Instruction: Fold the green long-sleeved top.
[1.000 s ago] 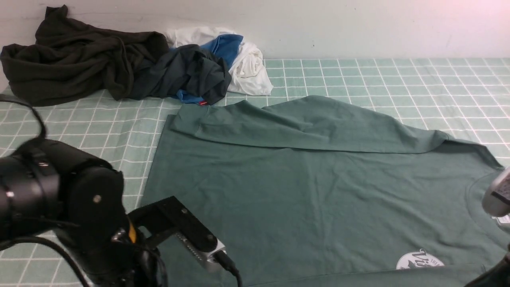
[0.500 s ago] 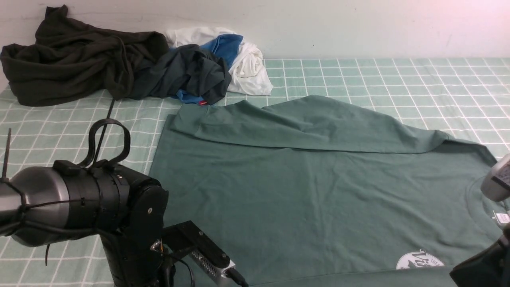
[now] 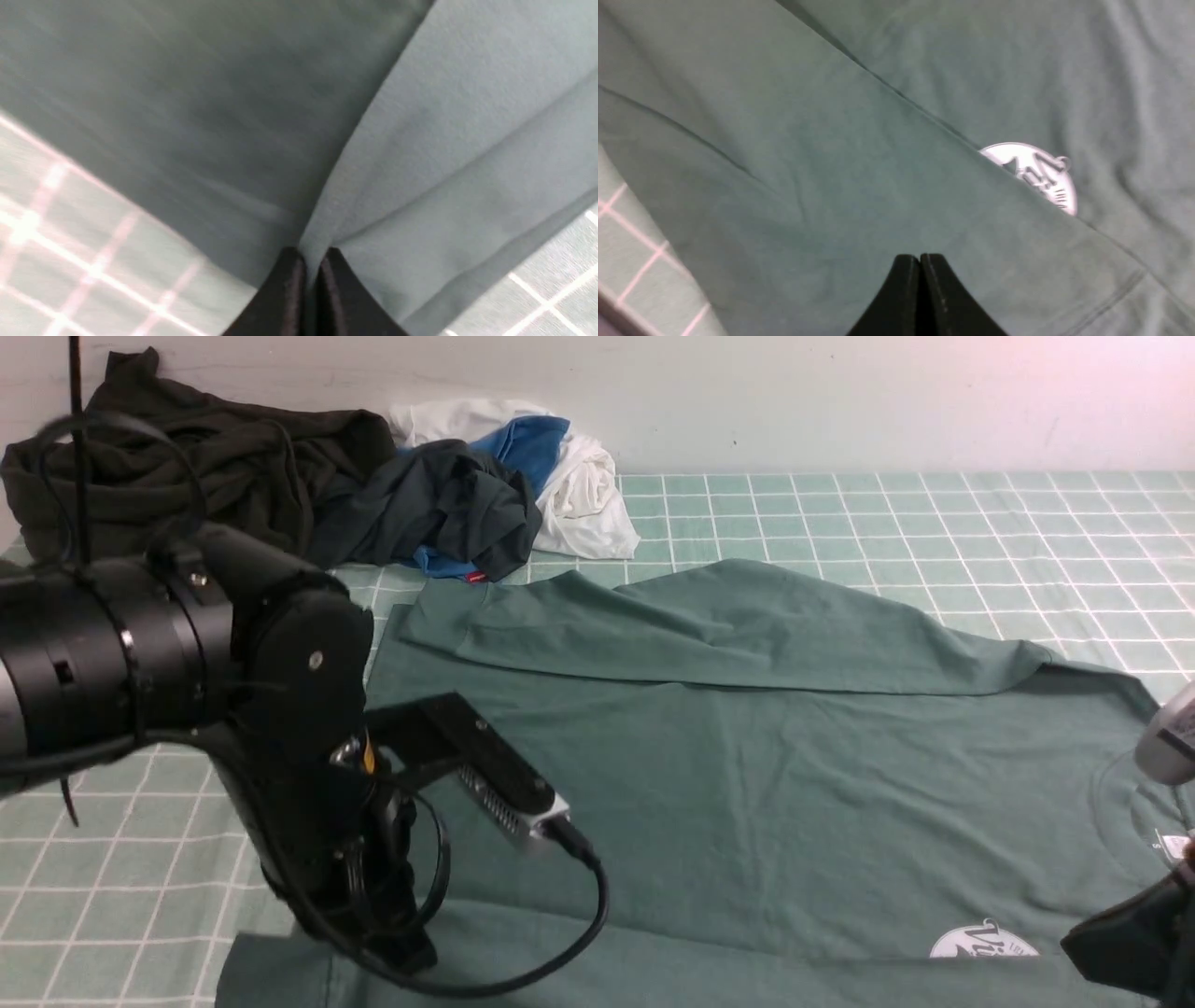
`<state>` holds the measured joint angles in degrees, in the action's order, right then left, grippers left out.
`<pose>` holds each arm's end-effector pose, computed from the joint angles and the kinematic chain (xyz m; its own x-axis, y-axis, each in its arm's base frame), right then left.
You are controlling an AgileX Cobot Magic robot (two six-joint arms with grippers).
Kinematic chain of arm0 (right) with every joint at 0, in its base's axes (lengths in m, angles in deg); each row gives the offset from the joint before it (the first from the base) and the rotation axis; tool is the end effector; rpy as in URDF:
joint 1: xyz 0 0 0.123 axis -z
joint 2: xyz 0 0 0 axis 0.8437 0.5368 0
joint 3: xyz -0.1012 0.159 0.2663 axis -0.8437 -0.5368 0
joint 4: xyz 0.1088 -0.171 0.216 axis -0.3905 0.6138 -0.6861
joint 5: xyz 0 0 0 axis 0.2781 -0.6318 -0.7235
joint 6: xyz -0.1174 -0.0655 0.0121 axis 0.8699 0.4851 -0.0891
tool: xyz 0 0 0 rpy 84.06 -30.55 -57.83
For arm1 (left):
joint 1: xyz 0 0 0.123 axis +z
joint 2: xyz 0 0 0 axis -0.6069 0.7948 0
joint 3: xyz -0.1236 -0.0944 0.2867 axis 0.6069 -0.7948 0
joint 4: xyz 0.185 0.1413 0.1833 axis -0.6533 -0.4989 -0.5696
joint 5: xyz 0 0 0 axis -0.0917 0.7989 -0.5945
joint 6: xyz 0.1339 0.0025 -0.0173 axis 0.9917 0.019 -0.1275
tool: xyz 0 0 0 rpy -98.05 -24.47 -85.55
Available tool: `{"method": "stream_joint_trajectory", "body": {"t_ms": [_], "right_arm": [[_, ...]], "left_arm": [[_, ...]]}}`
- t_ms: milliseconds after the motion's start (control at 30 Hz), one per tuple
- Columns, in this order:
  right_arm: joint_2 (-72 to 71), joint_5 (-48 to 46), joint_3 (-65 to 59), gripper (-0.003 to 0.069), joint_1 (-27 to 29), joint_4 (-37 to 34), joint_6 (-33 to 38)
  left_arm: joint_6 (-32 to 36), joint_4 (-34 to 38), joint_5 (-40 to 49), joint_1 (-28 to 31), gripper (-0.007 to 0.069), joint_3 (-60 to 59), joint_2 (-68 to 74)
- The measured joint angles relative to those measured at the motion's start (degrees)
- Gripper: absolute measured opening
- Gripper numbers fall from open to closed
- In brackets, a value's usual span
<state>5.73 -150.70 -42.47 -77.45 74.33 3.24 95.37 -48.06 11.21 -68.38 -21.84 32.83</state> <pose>0.1706 0.0831 0.2774 -0.7668 -0.4851 -0.4203 -0.5547 0.8303 0.0538 0.2759 -0.1615 0.2298 -0.6508 0.7562 -0.0680 0.7547 0.6541 0.0513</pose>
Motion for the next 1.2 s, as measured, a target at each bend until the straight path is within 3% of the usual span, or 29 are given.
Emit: {"method": "stream_joint_trajectory", "body": {"t_ms": [300,600,800,867,1033,1200], "right_arm": [[0.0,2.22,0.0,-0.0014,0.0,11.67,-11.53],[0.0,2.27,0.0,-0.0014,0.0,12.72,-12.58],[0.0,2.27,0.0,-0.0014,0.0,12.48,-12.6],[0.02,2.65,0.0,-0.0014,0.0,12.48,-12.6],[3.3,4.72,0.0,-0.0014,0.0,12.65,-12.6],[10.75,8.58,1.92,-0.0014,0.0,14.01,-12.82]], "left_arm": [[1.39,-7.59,3.95,0.0,0.0007,21.44,11.47],[3.61,-9.24,4.0,0.91,0.0034,34.43,24.67],[2.81,-9.24,3.57,4.05,0.0164,38.52,29.85],[-1.2,-9.26,3.09,6.09,0.0274,40.67,30.88],[-8.48,-7.93,2.48,10.71,0.0411,45.83,32.15],[-9.82,-3.55,-0.98,15.69,0.0441,50.56,35.66]]}}
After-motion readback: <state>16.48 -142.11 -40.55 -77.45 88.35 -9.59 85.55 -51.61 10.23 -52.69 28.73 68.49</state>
